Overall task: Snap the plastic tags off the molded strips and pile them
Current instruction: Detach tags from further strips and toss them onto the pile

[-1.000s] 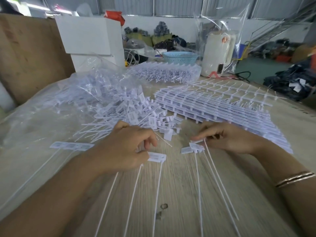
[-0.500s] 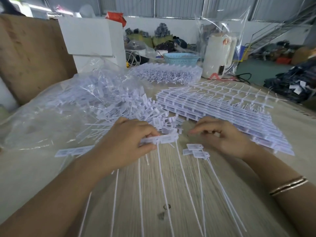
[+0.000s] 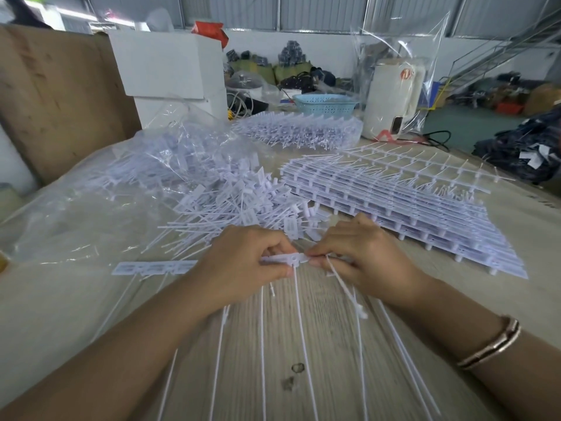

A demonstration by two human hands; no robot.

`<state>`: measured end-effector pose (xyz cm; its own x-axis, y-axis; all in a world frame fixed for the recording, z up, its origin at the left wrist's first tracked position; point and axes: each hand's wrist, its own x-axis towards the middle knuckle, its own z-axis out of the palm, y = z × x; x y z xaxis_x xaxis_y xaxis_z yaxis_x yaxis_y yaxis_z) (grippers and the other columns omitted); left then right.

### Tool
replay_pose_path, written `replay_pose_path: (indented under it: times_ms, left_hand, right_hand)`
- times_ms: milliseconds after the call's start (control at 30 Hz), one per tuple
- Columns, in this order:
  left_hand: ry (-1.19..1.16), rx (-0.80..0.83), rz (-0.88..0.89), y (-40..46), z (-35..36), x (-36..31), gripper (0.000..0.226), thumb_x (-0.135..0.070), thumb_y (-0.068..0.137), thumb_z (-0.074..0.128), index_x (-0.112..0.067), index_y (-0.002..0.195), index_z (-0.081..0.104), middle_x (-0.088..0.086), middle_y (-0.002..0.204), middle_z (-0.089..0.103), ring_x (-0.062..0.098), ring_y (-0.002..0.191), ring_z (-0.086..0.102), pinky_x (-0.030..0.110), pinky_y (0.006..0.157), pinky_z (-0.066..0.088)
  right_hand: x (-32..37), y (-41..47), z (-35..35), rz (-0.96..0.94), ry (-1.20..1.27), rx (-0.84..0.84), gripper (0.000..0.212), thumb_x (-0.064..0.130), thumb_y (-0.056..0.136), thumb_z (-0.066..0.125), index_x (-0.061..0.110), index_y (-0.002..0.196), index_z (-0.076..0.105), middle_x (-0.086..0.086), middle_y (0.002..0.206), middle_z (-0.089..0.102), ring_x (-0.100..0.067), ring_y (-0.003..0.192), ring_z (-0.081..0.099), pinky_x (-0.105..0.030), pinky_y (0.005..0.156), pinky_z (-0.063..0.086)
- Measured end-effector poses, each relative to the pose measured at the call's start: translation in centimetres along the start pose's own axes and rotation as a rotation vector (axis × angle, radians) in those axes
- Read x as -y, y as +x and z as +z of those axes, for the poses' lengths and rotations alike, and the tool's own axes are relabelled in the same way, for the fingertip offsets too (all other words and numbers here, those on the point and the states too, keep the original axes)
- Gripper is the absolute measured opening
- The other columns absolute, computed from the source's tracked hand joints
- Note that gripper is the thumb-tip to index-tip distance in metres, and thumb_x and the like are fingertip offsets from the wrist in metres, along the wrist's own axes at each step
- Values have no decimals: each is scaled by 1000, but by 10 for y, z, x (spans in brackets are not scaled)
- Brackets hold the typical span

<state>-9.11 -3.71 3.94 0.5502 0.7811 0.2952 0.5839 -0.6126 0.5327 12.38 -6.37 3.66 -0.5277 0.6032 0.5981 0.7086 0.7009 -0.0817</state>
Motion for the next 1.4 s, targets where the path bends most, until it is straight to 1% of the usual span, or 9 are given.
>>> replay_pose_path:
  times_ms: [200, 467, 567, 667, 733, 867, 1100, 1200, 1400]
  left_hand:
    - [5, 8, -25, 1, 0, -2, 18, -35, 70, 78, -39, 85, 68, -18, 78, 66, -5, 75, 58, 12, 65, 43]
    - [-35, -33, 8, 3, 3, -5, 28, -27, 67, 82, -44, 71, 60, -17, 70, 64, -1, 68, 59, 16, 60, 44]
    - [-96, -17, 8, 2, 2, -5, 23, -28, 67, 81, -42, 75, 64, -19, 72, 65, -1, 72, 60, 15, 63, 47]
    - [-31, 17, 15, -1, -3, 1, 27, -27, 68, 81, -46, 74, 63, -17, 76, 68, -2, 72, 61, 14, 63, 47]
    - [-19, -10, 8, -2, -7, 4, 24, -27, 69, 81, -42, 81, 67, -15, 81, 69, -2, 76, 61, 14, 65, 47]
    - [47, -67, 52, -2, -7, 0, 30, -43, 69, 73, -31, 97, 73, -18, 82, 66, 1, 79, 59, 29, 76, 48]
    - [110, -113, 104, -4, -9, -7, 32, -51, 72, 62, -39, 101, 69, -20, 81, 67, 2, 81, 59, 40, 80, 46]
    - [188, -130, 109, -5, -7, -9, 34, -56, 73, 61, -41, 104, 62, -26, 74, 58, -2, 79, 57, 33, 86, 38]
    - [256, -181, 130, -4, 6, -15, 41, -53, 74, 67, -29, 101, 49, -21, 80, 58, 0, 77, 50, 25, 75, 25]
  right_hand:
    - [-5, -2, 3, 168, 218, 70, 26, 37, 84, 62, 15, 85, 75, 0, 74, 70, -17, 72, 64, -37, 84, 39]
    - [-6, 0, 4, 336, 521, -27, 23, 31, 81, 63, 12, 71, 72, 2, 61, 61, -14, 49, 53, -26, 50, 43]
    - [-4, -2, 1, 394, 624, 30, 15, 32, 80, 62, 23, 72, 71, 12, 64, 64, -2, 54, 53, -17, 55, 40]
    - [-16, -3, -18, 565, 862, -180, 18, 25, 86, 58, 18, 76, 70, 7, 72, 69, -5, 63, 59, -17, 59, 44]
    - [-33, -11, -35, 514, 748, -266, 20, 25, 83, 57, 27, 68, 70, 8, 70, 67, -11, 60, 57, -21, 56, 44]
    - [-40, -19, -33, 426, 627, 68, 21, 28, 77, 63, 44, 86, 73, 4, 82, 66, -18, 73, 58, -21, 66, 46]
    - [-39, -18, -28, 367, 641, 367, 45, -14, 85, 54, 23, 106, 68, 20, 93, 57, 1, 84, 54, -14, 73, 40]
    - [-32, -16, -28, 331, 594, 251, 52, -21, 80, 50, 18, 108, 67, 11, 92, 54, 4, 84, 52, -10, 73, 39]
    - [0, 3, -7, -94, 13, 68, 31, 14, 82, 67, 21, 112, 69, 0, 87, 61, -14, 75, 59, -35, 65, 47]
